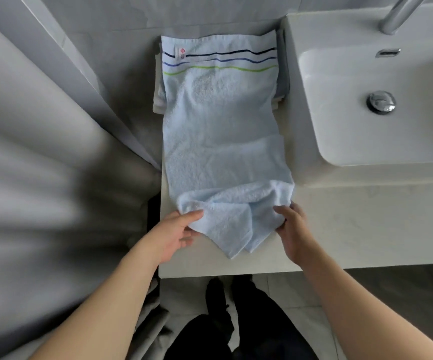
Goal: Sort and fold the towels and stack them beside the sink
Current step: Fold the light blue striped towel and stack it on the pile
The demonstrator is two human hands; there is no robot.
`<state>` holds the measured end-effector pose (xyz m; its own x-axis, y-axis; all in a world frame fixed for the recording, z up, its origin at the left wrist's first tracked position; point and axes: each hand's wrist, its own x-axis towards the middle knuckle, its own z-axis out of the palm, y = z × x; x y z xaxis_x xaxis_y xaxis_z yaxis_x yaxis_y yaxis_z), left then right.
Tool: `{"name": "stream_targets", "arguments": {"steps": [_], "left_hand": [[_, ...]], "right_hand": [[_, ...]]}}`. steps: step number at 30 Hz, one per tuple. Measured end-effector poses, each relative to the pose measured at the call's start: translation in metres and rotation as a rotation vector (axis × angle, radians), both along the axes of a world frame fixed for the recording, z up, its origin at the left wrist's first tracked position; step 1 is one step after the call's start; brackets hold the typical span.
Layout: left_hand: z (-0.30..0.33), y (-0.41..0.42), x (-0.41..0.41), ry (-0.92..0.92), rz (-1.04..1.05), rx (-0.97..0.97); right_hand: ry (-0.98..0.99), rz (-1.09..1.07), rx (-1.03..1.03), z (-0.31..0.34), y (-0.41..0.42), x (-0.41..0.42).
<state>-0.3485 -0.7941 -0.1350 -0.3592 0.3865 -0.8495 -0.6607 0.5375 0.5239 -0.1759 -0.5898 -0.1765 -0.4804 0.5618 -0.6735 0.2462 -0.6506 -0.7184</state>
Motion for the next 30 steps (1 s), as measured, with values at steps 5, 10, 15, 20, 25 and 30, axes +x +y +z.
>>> {"name": "stream_targets", "arguments": {"steps": [5,10,15,20,25,30], "left_hand": [[-0.012,0.003,0.029,0.109,0.061,-0.011],[-0.007,0.003,0.037,0.151,0.426,0.084],[-0.012,-0.011,0.039,0.326,0.441,-0.130],[-0.017,-0.044,0.048,0.820,-0.209,-0.514],[-0.023,-0.059,0.057,1.122,-0.443,-0.730],[-0.031,-0.013,0.061,1.349,-0.617,-0.469]], "right_hand": [[-0.247,0.145,0.136,0.009,-0.019,0.010],[-0.280,-0.012,0.076,0.012,-0.008,0.024],[-0.276,-0.039,-0.034,0.024,0.004,0.054],[-0.524,0.266,0.162,0.019,0.007,0.073],[-0.705,0.518,0.699,0.017,-0.004,0.086],[-0.600,0.764,1.161,0.012,-0.006,0.047]]}}
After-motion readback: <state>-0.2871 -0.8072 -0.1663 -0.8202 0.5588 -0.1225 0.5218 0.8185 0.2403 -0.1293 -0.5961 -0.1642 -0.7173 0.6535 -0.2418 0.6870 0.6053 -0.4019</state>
